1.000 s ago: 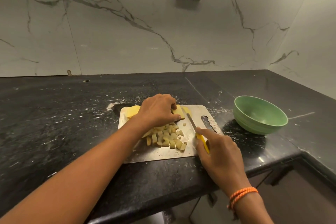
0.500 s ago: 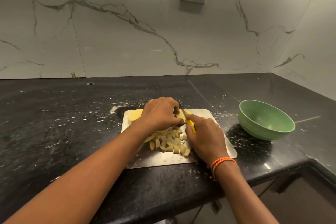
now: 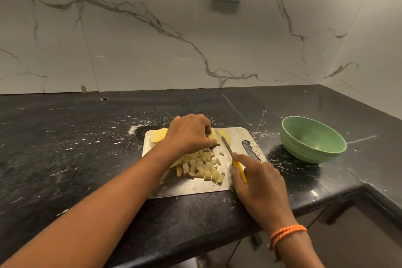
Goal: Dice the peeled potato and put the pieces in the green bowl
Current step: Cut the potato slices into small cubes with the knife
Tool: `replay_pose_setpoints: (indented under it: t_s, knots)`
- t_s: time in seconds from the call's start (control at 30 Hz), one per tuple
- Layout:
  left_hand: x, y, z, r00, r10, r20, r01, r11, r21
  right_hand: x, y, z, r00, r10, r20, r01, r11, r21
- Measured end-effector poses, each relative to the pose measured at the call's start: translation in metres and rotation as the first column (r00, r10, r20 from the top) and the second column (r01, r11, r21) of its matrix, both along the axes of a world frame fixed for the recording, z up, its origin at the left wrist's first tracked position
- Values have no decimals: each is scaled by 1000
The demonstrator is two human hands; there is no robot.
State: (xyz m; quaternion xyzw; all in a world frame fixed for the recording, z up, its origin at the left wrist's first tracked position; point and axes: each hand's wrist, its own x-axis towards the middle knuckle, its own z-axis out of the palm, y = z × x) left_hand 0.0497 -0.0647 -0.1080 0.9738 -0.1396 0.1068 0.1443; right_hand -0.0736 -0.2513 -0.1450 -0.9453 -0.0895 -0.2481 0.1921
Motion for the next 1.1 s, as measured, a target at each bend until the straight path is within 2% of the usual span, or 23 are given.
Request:
replay_pose_setpoints:
  t_s: [0.13,0.23,0.53,0.87,1.1]
  knots:
    - [1,1,3,1000,0,-18,0,1000,13,-5,-4,-2,1000,22,-7,-22,998,54]
    - [2,3,4,1000,0,-25,0,1000,-2,5,3,5,998,6,55,-13,993,116]
    - [3,3,3,999,24,-30,-24,1000,-20,54,26,8,998,22,-59,-26,997,-74]
    - [0,0,4,999,50,-21,-50,999,-5,51,26,9,993,51,-102,-59,995,-75]
    - [-1,-2,6,998,46,-33,-46,999,-2,21,9,7,994,93,-60,-94,995,-13]
